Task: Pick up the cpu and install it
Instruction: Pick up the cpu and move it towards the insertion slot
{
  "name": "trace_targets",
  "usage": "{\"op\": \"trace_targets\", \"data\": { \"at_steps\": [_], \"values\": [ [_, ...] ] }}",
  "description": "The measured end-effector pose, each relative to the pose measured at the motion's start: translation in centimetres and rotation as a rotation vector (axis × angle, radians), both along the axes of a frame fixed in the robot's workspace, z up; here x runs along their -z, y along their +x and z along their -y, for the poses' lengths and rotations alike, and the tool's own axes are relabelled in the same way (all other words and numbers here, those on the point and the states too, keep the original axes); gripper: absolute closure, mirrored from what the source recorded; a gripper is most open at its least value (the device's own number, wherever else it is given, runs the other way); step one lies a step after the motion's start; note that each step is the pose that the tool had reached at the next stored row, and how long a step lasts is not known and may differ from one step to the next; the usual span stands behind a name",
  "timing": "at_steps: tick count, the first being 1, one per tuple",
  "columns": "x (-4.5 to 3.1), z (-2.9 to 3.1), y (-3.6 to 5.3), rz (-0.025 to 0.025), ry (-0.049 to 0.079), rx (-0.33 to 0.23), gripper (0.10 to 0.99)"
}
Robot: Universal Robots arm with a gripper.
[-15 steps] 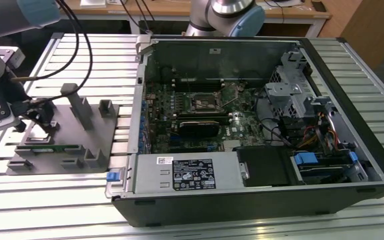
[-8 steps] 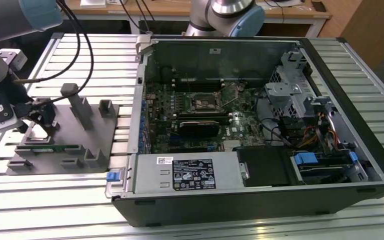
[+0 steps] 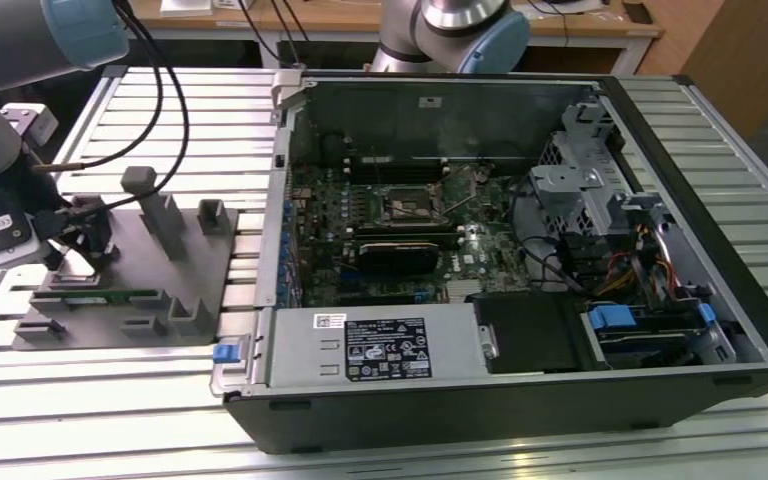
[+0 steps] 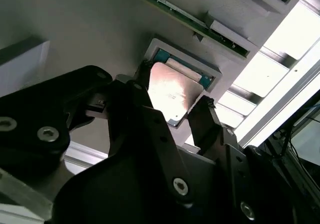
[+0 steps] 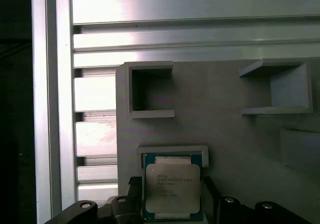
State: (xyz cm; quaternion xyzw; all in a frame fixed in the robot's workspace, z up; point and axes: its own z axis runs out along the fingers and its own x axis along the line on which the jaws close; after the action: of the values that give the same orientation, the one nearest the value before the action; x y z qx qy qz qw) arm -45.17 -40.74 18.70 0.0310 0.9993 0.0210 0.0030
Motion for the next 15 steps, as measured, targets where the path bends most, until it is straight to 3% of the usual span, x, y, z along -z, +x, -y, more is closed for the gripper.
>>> {"op": "trace_targets", "data": {
  "at_steps": [1,3,15],
  "values": [
    [0.00,0.00,0.00,-0.0002,0.000,0.000,0.518],
    [0.02,-0.01,0.00,-0.0002,0.000,0.000,0.561],
    [0.06,-0.02,0.00,0.0006,0.000,0.000,0.561]
  ]
}}
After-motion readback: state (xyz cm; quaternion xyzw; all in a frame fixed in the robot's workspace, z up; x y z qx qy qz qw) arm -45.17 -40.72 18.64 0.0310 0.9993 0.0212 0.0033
